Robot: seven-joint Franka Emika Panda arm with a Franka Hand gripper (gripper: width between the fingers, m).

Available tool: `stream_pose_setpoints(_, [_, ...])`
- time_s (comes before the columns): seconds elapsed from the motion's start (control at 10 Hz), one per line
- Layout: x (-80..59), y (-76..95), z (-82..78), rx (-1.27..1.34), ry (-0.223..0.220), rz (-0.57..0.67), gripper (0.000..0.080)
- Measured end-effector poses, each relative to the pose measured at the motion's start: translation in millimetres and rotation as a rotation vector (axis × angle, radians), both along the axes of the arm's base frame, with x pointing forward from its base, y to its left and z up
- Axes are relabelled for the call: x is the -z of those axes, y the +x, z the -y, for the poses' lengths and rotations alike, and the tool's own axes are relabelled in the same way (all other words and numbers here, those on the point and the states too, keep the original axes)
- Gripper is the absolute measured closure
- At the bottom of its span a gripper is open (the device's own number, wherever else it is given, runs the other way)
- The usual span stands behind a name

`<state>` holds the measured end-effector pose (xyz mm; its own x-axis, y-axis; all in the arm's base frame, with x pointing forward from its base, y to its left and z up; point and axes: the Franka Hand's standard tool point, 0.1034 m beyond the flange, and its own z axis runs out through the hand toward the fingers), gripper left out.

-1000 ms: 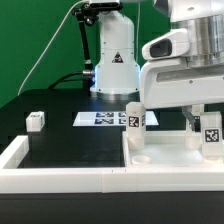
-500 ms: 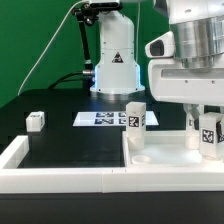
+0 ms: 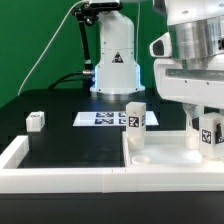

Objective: Assemble square table

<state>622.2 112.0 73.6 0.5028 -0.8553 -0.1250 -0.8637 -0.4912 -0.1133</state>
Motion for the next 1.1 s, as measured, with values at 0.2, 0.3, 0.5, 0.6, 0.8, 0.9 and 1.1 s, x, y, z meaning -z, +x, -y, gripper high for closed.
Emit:
stream_pose_setpoints(0.2, [-1.4, 0.8, -0.5, -0.135, -0.008, 0.021, 0.0175])
stream_pose_setpoints(0.3, [-1.4, 0.8, -0.3, -0.242, -0.012, 0.038, 0.0157])
stream_pose_setpoints(0.5, [-1.9, 0.7, -0.7, -0.482, -0.027, 0.072, 0.0152])
stream_pose_setpoints(0.6, [-2.4, 0.3, -1.6, -0.609, -0.053, 0.079, 0.015])
stream_pose_setpoints(0.8, [-3.3, -0.2, -7.1, -0.806, -0.091, 0.099, 0.015])
stream_pose_setpoints(0.9, [-4.0, -0.3, -9.8, -0.893, -0.103, 0.114, 0.015])
stream_pose_setpoints(1.1, [-4.3, 0.8, -13.0, -1.014, -0.114, 0.144, 0.015])
